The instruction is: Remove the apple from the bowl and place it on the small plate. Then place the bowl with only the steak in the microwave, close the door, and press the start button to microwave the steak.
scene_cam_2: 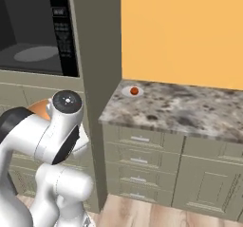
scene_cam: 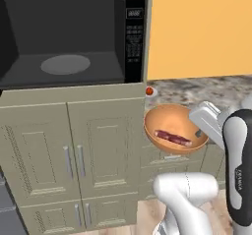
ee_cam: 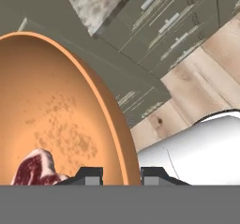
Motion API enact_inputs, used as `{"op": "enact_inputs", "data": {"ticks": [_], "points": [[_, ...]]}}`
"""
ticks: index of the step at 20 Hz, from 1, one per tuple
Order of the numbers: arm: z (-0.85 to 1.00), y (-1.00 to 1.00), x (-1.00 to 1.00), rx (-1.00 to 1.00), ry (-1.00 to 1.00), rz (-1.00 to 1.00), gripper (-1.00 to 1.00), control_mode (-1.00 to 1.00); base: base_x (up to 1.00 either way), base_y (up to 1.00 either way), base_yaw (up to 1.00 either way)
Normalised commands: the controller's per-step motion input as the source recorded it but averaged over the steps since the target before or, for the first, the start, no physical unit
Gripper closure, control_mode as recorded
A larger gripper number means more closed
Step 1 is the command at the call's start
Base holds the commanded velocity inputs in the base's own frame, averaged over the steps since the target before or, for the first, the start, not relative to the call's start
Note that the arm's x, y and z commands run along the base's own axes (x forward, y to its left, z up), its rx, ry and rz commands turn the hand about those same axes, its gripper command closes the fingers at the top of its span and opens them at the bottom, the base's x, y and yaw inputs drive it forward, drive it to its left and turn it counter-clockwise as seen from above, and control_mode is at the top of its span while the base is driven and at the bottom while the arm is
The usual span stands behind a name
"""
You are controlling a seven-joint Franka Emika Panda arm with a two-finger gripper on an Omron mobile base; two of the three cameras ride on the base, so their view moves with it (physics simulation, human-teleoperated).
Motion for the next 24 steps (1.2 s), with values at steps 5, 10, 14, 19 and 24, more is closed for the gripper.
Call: {"op": "enact_inputs", "data": {"ticks": [5,10,14,19,24], "points": [[0.0,0.0,0.0,0.0,0.0,0.0,1.0,1.0,0.01,1.0,-0.03],[0.0,0.0,0.0,0.0,0.0,0.0,1.0,1.0,0.13,0.42,0.0],[0.0,0.0,0.0,0.0,0.0,0.0,1.0,1.0,0.44,0.39,0.0],[0.0,0.0,0.0,0.0,0.0,0.0,1.0,1.0,0.34,0.48,-0.02],[0.0,0.0,0.0,0.0,0.0,0.0,1.0,1.0,0.4,0.34,-0.02]]}}
